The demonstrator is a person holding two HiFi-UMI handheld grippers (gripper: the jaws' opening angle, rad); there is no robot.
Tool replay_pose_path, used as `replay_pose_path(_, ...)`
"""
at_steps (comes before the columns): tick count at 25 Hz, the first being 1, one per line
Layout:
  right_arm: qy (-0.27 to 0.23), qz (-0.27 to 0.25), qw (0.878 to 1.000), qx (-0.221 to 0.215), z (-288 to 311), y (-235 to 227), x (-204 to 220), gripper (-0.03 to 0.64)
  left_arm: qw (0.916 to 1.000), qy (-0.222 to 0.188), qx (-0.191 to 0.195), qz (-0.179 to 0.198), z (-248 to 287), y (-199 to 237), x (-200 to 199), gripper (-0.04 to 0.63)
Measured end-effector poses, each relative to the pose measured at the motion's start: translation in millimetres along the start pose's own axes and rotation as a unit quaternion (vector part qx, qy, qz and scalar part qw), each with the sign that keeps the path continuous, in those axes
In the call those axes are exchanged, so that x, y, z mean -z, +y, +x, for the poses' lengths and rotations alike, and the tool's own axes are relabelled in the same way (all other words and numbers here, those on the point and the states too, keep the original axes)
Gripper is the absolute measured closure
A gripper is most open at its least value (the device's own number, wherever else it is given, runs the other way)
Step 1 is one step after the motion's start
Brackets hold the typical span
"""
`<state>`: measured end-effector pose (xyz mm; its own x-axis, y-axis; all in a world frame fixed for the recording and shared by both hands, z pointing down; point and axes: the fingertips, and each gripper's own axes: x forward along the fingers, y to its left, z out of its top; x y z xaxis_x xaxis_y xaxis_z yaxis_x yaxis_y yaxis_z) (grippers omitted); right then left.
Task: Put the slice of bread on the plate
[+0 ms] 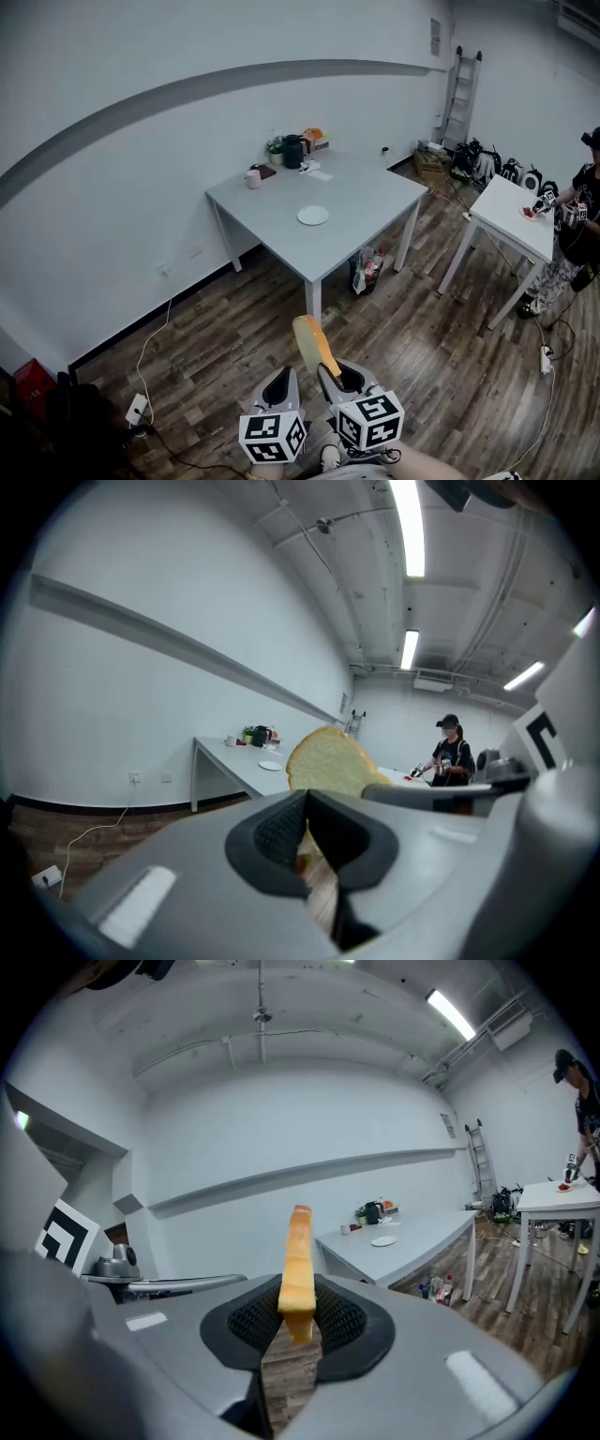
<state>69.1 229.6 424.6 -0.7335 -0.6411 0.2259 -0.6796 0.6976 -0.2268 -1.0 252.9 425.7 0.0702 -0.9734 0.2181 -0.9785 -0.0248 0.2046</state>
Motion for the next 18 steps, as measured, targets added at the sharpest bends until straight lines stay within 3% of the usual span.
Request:
replay_pose_path(10, 0.014, 0.021, 1.0, 0.012, 70.2, -72.4, -14.9, 0.531, 0.9997, 0.02, 0.013, -0.004, 105.4, 6.9, -10.0, 0.588)
replay_pose_path(18, 0.018, 0.025, 0.999, 0.036, 163.3, -123.8, -34.9, 0.531, 0.999, 0.033, 0.031, -0.004, 209.3, 48.5, -25.4, 0.588)
